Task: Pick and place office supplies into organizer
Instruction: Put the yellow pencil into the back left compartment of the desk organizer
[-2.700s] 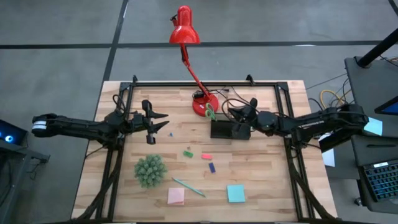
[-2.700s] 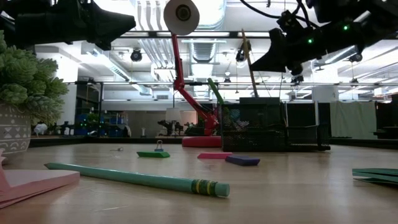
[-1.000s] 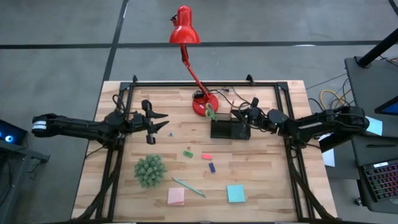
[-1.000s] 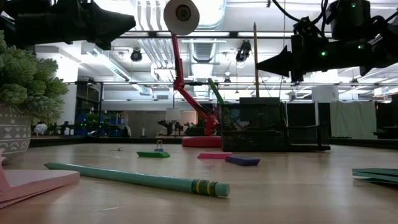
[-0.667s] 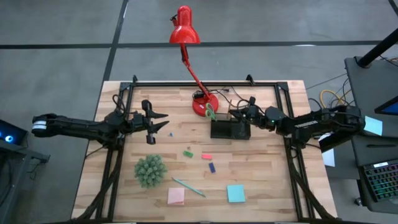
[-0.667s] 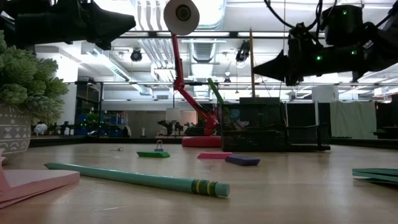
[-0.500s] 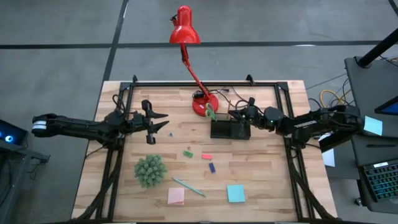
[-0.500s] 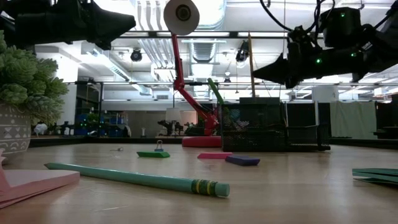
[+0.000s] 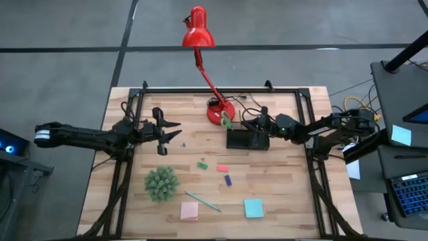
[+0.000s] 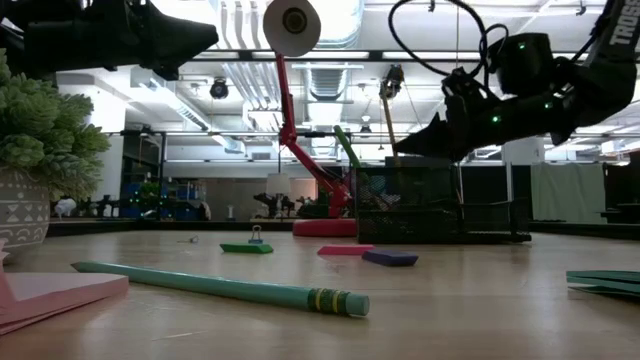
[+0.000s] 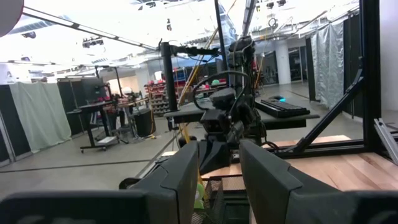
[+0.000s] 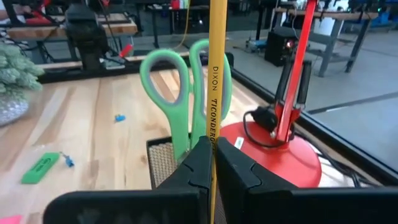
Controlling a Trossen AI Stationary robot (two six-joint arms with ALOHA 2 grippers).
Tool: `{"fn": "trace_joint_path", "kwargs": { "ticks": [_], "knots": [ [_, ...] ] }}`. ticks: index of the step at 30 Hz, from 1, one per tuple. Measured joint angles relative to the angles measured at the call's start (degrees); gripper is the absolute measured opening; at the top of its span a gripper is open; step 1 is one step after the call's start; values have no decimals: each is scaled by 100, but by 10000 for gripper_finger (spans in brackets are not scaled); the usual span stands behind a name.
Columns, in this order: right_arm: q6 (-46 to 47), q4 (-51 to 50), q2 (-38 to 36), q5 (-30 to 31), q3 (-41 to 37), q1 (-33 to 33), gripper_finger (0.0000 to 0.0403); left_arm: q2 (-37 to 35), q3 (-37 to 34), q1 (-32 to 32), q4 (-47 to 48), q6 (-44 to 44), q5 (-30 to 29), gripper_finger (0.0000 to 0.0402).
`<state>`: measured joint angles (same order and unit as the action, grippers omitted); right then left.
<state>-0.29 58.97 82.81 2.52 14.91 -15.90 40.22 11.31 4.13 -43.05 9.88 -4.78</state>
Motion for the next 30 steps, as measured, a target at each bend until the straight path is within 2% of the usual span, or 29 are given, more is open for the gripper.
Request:
{"fn": "trace_joint_path", "kwargs": {
  "ticks": [15, 23, 30],
  "knots": [
    [87, -112, 224, -251, -1, -106, 8, 0, 0, 0, 0, 4, 1, 107],
    [82, -115, 524, -578, 234, -293, 8, -1, 0, 1, 0, 4, 0, 107],
    [47, -358, 475, -614, 349, -293, 8, -1, 0, 1, 0, 4, -1, 107]
  ]
}}
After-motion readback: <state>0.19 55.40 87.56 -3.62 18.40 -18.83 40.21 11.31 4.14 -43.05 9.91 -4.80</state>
